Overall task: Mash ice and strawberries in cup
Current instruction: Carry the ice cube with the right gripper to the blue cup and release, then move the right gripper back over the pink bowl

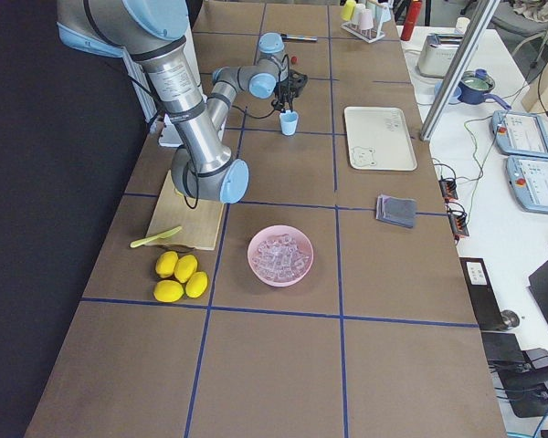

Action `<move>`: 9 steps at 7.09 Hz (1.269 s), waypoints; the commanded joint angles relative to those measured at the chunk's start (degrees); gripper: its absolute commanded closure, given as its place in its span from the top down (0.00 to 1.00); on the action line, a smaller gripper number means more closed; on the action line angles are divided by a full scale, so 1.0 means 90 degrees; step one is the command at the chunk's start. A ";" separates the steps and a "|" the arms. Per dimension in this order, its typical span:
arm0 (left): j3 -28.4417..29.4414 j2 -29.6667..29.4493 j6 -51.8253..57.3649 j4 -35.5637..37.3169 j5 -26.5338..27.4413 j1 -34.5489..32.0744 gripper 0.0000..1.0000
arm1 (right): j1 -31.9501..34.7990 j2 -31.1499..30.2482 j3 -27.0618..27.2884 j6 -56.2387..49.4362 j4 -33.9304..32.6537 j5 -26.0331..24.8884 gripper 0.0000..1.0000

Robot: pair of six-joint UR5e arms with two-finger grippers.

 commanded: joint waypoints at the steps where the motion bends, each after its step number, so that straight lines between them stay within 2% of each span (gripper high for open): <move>1: -0.0044 0.0008 0.0000 0.0004 0.0000 0.0001 1.00 | -0.0002 0.0037 -0.0023 0.0005 0.0018 -0.0002 0.84; 2: -0.0044 0.0008 0.0000 0.0004 0.0000 -0.0008 1.00 | 0.0327 0.0027 0.0142 -0.0014 0.0009 0.0153 0.99; 3: -0.0044 0.0008 0.0000 0.0004 0.0000 -0.0008 1.00 | 0.0833 -0.0301 0.0337 -0.0044 0.0028 0.0947 0.99; 4: -0.0034 0.0018 0.0000 0.0014 0.0000 -0.0008 1.00 | 0.1457 -0.1030 0.0880 -0.0170 0.0009 0.1680 0.99; 5: -0.0034 0.0027 0.0000 0.0014 0.0000 -0.0008 1.00 | 0.1898 -0.1888 0.1359 -0.0877 0.0009 0.1997 0.99; 6: -0.0024 0.0076 0.0000 0.0014 0.0000 0.0001 1.00 | 0.2221 -0.2670 0.1538 -0.1473 0.0067 0.2029 0.99; 7: -0.0034 0.0086 0.0000 0.0014 0.0000 -0.0008 1.00 | 0.2553 -0.3171 0.1540 -0.2030 0.0067 0.2039 0.99; 9: -0.0024 0.0076 0.0000 0.0005 0.0000 0.0001 1.00 | 0.3343 -0.4255 0.1463 -0.3463 0.0106 0.2446 0.98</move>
